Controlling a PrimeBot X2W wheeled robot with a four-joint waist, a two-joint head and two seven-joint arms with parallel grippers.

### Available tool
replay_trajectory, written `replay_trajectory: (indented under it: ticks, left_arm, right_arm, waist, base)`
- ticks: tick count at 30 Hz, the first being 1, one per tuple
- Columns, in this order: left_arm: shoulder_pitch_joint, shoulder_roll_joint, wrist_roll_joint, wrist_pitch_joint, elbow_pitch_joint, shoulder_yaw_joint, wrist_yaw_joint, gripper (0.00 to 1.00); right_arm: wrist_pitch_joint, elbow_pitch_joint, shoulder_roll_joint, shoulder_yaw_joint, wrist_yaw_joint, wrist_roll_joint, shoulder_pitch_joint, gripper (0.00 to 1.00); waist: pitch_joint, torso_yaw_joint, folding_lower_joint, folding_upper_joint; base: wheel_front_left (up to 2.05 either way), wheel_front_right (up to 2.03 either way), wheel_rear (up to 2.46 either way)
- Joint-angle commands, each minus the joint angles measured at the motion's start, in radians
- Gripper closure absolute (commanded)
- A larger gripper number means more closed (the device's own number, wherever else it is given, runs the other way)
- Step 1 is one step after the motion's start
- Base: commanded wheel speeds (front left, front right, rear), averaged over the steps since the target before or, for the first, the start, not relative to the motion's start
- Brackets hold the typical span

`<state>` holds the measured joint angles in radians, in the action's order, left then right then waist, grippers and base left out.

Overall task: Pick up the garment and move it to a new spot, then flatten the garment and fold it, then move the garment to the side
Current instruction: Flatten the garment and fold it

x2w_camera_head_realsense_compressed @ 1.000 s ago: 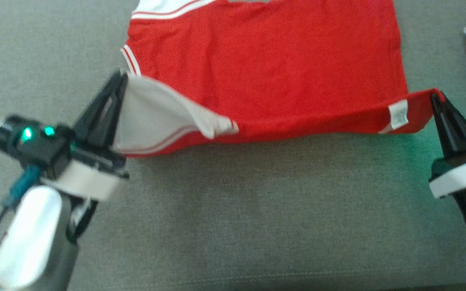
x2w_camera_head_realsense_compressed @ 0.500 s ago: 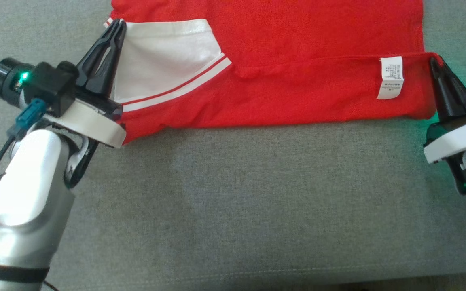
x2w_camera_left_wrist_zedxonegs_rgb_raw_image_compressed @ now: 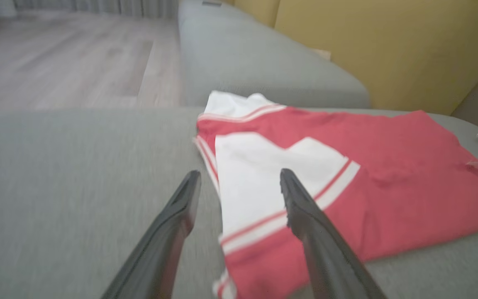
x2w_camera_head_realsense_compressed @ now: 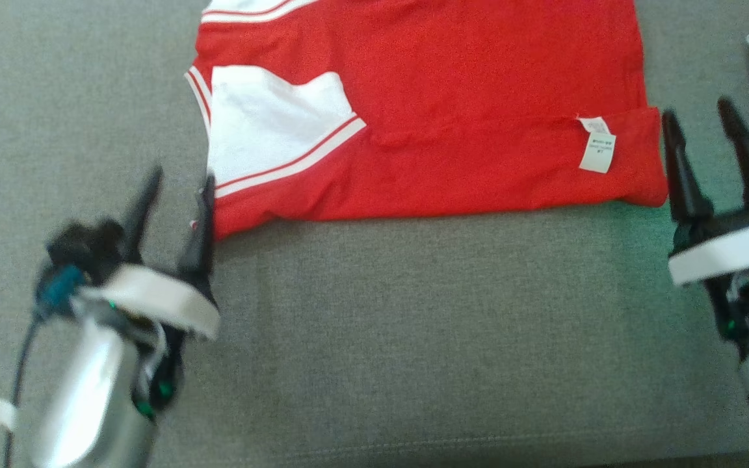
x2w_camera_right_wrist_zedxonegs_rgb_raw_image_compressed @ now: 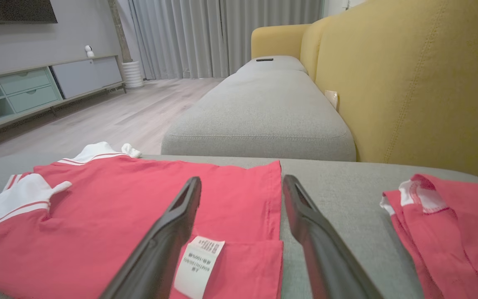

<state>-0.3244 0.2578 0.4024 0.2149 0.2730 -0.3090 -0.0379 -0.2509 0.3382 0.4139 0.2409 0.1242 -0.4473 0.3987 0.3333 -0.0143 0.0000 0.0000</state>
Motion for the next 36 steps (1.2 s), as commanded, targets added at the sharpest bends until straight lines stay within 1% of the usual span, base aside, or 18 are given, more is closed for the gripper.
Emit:
replay_trajectory:
  ticks: [1,5,9,13,20,21,22,23,24,25,27,30,36]
  left_arm:
    - [0.005,0.004,0.022,-0.016,-0.032,0.044,0.019,0.00]
    - [0.061,-0.036,0.059,-0.045,-0.008,0.054,0.063,0.00]
    - [0.055,-0.051,0.058,-0.054,0.054,0.060,0.101,0.00]
    - [0.046,-0.053,0.044,-0.085,0.113,0.039,0.116,0.00]
    - [0.040,-0.059,0.038,-0.099,0.150,0.014,0.115,0.00]
    - [0.036,-0.057,0.033,-0.101,0.152,0.007,0.112,0.09]
    - [0.033,-0.055,0.027,-0.105,0.156,-0.002,0.107,0.49]
    - [0.029,-0.054,0.023,-0.111,0.161,-0.011,0.102,0.63]
    - [0.025,-0.054,0.020,-0.117,0.165,-0.019,0.097,0.85]
    - [0.023,-0.055,0.019,-0.122,0.168,-0.026,0.093,1.00]
    - [0.022,-0.055,0.019,-0.124,0.170,-0.030,0.090,1.00]
    - [0.022,-0.052,0.024,-0.109,0.162,-0.030,0.081,1.00]
    - [0.034,-0.034,0.025,-0.103,0.118,-0.028,0.086,1.00]
  right_arm:
    - [-0.011,-0.042,0.001,-0.005,0.007,0.010,-0.034,0.00]
    - [-0.011,-0.071,-0.022,-0.017,0.007,0.019,-0.080,0.00]
    - [-0.011,-0.081,-0.030,-0.026,0.007,0.022,-0.106,0.00]
    - [-0.011,-0.084,-0.032,-0.033,0.007,0.023,-0.112,0.00]
    - [-0.011,-0.081,-0.036,-0.045,0.007,0.027,-0.118,0.00]
    - [-0.011,-0.078,-0.038,-0.046,0.007,0.027,-0.120,0.00]
    - [-0.011,-0.075,-0.039,-0.048,0.007,0.029,-0.121,0.00]
    - [-0.011,-0.072,-0.041,-0.050,0.007,0.030,-0.121,0.00]
    - [-0.011,-0.066,-0.043,-0.051,0.007,0.031,-0.121,0.00]
    - [-0.011,-0.057,-0.044,-0.052,0.007,0.033,-0.121,0.00]
    - [-0.011,-0.043,-0.046,-0.051,0.007,0.037,-0.121,0.00]
    - [0.004,0.014,-0.059,-0.061,0.007,0.039,-0.117,0.00]
    - [0.098,0.155,-0.102,-0.126,0.007,0.087,-0.073,0.00]
  waist:
    - [-0.021,0.002,0.0000,0.0000]
    - [-0.031,-0.002,0.0000,0.0000]
    - [-0.033,-0.009,0.0000,0.0000]
    - [-0.033,-0.019,0.0000,0.0000]
    - [-0.031,-0.021,0.0000,0.0000]
    - [-0.031,-0.019,0.0000,0.0000]
    - [-0.031,-0.017,0.0000,0.0000]
    - [-0.031,-0.014,0.0000,0.0000]
    - [-0.031,-0.012,0.0000,0.0000]
    - [-0.033,-0.010,0.0000,0.0000]
    - [-0.036,-0.007,0.0000,0.0000]
    - [-0.047,0.000,0.0000,0.0000]
    - [-0.062,0.016,0.0000,0.0000]
  base:
    - [0.00,0.00,0.00]
    - [0.00,0.00,0.00]
    - [0.00,0.00,0.00]
    - [0.00,0.00,0.00]
    - [0.00,0.00,0.00]
    - [0.00,0.00,0.00]
    - [0.00,0.00,0.00]
    - [0.00,0.00,0.00]
    - [0.00,0.00,0.00]
    - [0.00,0.00,0.00]
    - [0.00,0.00,0.00]
    - [0.00,0.00,0.00]
    - [0.00,0.00,0.00]
